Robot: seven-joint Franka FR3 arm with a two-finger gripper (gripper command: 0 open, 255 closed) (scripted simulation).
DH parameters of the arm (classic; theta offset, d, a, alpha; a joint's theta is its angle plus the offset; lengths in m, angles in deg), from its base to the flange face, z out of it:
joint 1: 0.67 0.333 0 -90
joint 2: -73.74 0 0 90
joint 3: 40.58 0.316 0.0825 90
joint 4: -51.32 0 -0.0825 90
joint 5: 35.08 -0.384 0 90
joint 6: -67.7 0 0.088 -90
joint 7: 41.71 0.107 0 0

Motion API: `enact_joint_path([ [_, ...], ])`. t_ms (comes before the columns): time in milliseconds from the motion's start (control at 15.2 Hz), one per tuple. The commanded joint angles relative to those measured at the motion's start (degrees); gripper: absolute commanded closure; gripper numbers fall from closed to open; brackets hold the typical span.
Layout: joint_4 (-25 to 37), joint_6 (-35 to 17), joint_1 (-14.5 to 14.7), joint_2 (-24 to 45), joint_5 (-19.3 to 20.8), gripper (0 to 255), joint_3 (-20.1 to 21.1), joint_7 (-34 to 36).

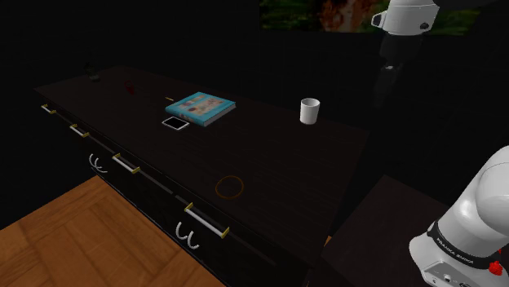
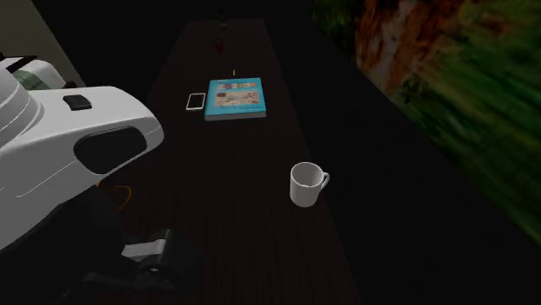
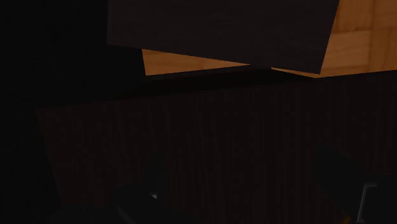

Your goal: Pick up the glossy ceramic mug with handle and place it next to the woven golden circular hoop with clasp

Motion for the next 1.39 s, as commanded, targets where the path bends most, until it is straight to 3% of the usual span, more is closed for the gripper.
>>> enact_joint_path([
  [0, 0.0, 0.0, 0.0, 0.0, 0.0, 0, 0.0, 0.0],
  [660, 4.6, -14.5, -1.1, 18.9, 3.3, 0, -5.8, -8.4],
  [1320, 17.1, -23.8, -1.8, 40.4, 2.4, 0, -9.8, -16.9],
])
